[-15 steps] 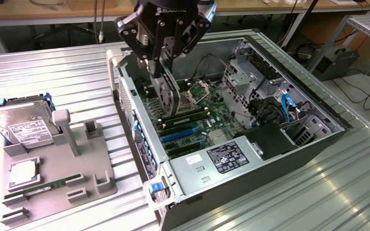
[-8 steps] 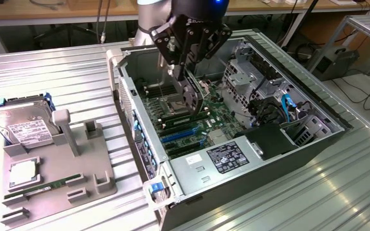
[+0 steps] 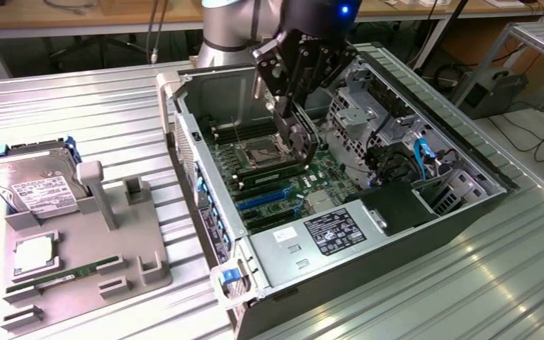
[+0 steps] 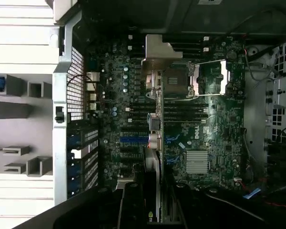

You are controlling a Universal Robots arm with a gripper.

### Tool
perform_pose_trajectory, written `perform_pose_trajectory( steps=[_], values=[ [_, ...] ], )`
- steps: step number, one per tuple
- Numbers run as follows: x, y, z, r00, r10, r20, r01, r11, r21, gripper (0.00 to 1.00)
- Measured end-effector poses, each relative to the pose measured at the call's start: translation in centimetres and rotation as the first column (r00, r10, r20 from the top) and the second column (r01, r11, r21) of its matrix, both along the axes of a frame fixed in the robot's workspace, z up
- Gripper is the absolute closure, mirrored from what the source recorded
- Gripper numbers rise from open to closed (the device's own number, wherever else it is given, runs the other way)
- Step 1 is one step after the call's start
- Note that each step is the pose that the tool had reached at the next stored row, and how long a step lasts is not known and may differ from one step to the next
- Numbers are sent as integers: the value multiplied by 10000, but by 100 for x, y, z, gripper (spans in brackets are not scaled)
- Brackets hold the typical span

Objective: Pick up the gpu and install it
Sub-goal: 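Pick up the gpu and move the gpu toward the slot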

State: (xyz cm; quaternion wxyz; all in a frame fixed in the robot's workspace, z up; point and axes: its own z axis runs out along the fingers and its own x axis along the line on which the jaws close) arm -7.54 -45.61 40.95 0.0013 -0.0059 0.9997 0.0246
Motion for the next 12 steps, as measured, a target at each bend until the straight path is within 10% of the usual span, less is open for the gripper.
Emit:
perform_pose_trajectory(
  steps=[4,10,12],
  values=[
    [249,25,-99,10000,1,-77,-1,10000,1,74],
    [499,25,-138,9980,0,-627,0,10000,1,74],
    [506,25,-137,9977,0,-671,0,10000,-1,74]
  ],
)
